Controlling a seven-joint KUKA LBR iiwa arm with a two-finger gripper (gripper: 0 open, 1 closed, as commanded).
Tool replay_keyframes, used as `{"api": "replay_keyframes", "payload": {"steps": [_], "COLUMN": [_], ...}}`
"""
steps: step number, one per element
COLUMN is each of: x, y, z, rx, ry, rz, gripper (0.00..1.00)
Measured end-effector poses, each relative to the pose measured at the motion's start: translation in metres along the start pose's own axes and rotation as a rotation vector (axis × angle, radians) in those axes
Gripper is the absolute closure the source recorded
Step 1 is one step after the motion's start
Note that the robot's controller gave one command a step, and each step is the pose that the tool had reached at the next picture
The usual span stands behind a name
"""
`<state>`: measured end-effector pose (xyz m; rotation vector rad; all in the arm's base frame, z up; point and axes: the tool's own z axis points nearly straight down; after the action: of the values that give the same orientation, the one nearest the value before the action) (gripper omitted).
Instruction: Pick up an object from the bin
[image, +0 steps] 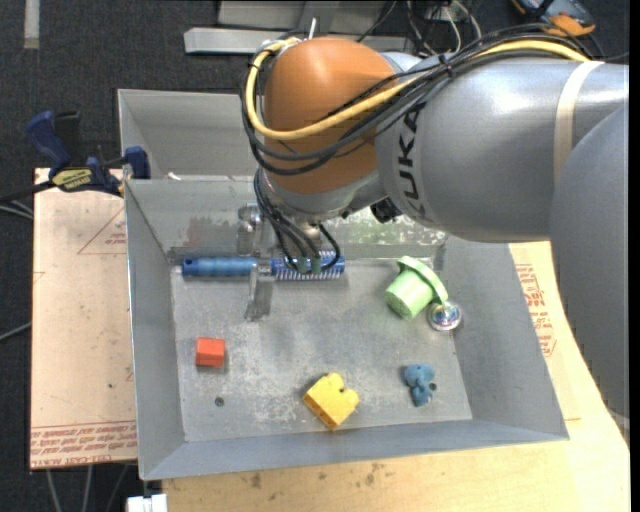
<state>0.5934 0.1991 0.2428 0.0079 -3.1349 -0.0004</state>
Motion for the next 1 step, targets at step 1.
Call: {"api": "replay_keyframes", "payload": {"steps": [1], "x": [-0.0075], "y": [0.0041], "z": [0.0863], "rx": [0.001], "ry": [-0.001], "rz": [0.153], "gripper": [0.00]}}
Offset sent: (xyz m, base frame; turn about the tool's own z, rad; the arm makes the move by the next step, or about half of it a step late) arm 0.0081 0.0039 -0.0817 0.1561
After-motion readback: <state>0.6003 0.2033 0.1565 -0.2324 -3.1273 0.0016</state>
